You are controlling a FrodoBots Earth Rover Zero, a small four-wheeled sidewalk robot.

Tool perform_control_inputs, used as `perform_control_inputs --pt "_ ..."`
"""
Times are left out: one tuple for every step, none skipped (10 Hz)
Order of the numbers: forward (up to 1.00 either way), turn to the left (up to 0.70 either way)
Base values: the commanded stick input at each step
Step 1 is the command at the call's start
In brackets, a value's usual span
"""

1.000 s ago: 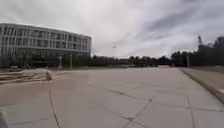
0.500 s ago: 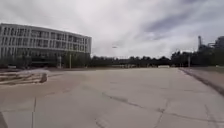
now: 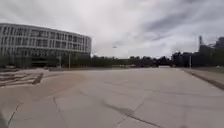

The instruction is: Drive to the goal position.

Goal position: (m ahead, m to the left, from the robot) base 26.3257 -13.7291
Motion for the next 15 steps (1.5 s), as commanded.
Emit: perform_control_inputs --pt "1.00 -0.40" --pt "1.00 -0.38" --pt "1.00 -0.35" --pt "1.00 0.00" --pt "1.00 0.00" --pt "1.00 0.00" --pt "1.00 0.00" --pt "1.00 0.00" --pt "1.00 0.00" --pt "1.00 0.00" --pt "1.00 0.00" --pt "1.00 0.00" --pt "1.00 0.00" --pt "1.00 -0.19" --pt "1.00 -0.40"
